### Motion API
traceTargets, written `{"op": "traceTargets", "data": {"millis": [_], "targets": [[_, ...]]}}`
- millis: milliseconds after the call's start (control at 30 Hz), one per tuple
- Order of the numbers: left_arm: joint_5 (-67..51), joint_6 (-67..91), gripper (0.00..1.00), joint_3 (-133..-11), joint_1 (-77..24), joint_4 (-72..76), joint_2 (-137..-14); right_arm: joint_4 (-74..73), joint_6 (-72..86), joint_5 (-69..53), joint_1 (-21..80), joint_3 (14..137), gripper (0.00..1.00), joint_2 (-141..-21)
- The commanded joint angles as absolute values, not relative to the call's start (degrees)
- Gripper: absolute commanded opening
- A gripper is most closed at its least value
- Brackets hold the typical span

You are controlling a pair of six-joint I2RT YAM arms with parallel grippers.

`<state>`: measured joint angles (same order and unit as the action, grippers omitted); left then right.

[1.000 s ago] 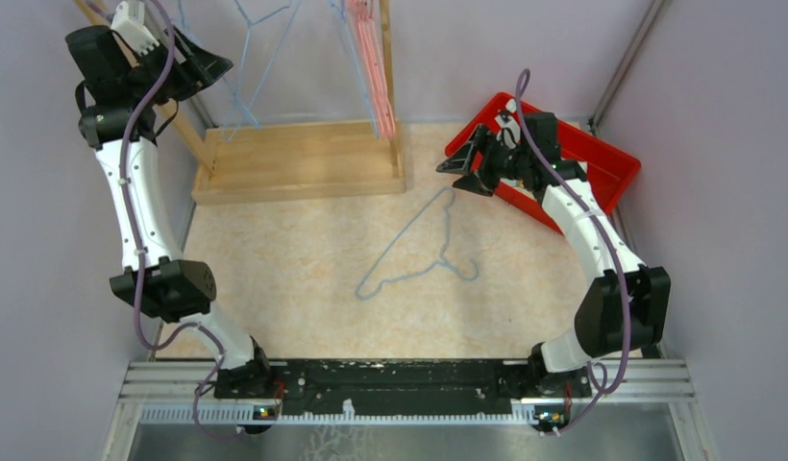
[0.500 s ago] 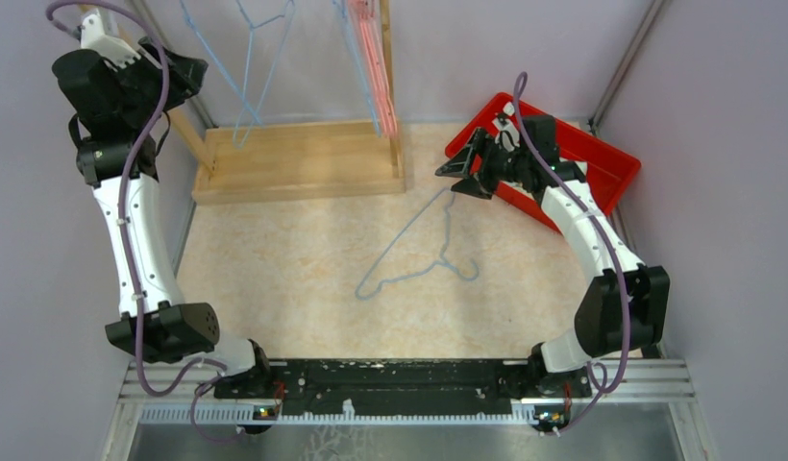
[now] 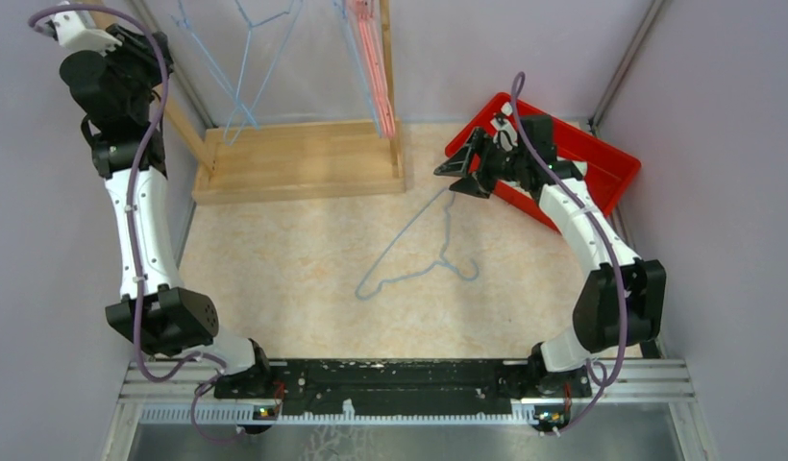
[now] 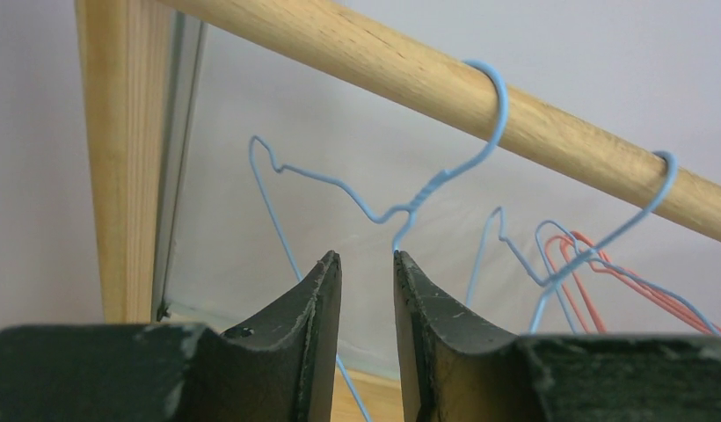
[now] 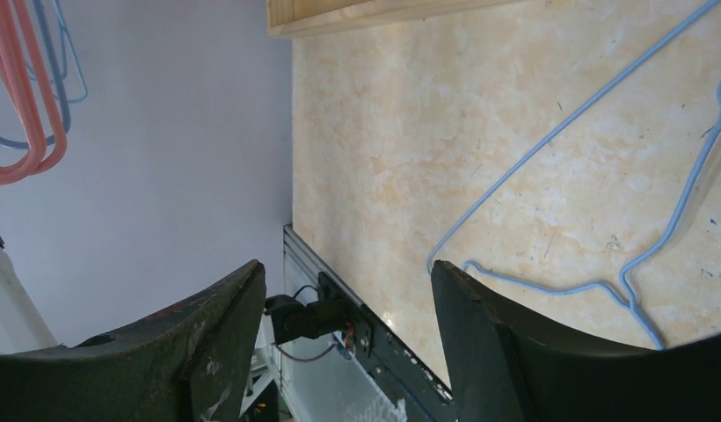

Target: Organize the hangers

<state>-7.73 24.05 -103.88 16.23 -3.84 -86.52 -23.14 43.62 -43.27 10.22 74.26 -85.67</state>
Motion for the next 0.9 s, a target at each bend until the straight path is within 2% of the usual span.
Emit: {"op": "traceTargets", "data": {"millis": [0, 567, 867], "targets": [[-2.87, 22.44, 0.34, -103.14, 15.04, 6.31, -88.21, -20.77, 43.68, -44.12, 10.09, 76.76, 0.69, -86.46], [3.9, 13.5, 0.34, -112.84, 6.91, 10.33, -101.43, -21.47, 43.35, -44.82, 10.1, 78.96, 0.68, -88.3], [-8.81, 14.46, 0.35, -118.87, 4.25, 10.65, -106.64, -21.31, 43.51, -44.82, 10.12, 78.88, 0.67, -88.85]]}}
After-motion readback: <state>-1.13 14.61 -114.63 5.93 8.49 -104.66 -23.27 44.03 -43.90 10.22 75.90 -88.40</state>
